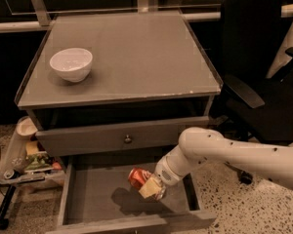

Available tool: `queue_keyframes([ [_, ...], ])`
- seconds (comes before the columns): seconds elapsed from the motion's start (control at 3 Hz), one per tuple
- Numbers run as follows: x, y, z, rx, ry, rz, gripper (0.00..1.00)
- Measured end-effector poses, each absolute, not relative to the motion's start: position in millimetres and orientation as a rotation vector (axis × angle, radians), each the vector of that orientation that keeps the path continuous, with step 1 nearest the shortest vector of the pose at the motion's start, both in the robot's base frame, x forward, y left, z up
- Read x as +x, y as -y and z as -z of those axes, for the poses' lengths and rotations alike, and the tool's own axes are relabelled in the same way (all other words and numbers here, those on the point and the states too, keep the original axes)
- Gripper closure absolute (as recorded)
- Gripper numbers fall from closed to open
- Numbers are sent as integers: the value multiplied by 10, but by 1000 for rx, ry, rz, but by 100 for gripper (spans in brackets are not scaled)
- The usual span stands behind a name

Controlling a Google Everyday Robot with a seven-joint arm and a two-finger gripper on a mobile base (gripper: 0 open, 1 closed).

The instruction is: Pick coke can from middle drawer and place on counter

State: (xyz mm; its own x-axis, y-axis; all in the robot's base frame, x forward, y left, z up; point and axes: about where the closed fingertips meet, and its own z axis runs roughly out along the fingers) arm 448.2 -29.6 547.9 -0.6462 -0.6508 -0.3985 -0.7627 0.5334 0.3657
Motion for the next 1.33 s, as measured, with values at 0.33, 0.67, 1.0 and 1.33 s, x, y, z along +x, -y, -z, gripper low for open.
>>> queue_keyframes([
  [0.33, 4500, 445, -5896, -1165, -2566, -727, 100],
  [0.67, 4565, 571, -6440, -1156, -2526, -637, 100],
  [1.0, 4571, 577, -6507, -1159, -2519, -620, 100],
  [1.33, 4561, 608, -6611, -1148, -2515, -595, 100],
])
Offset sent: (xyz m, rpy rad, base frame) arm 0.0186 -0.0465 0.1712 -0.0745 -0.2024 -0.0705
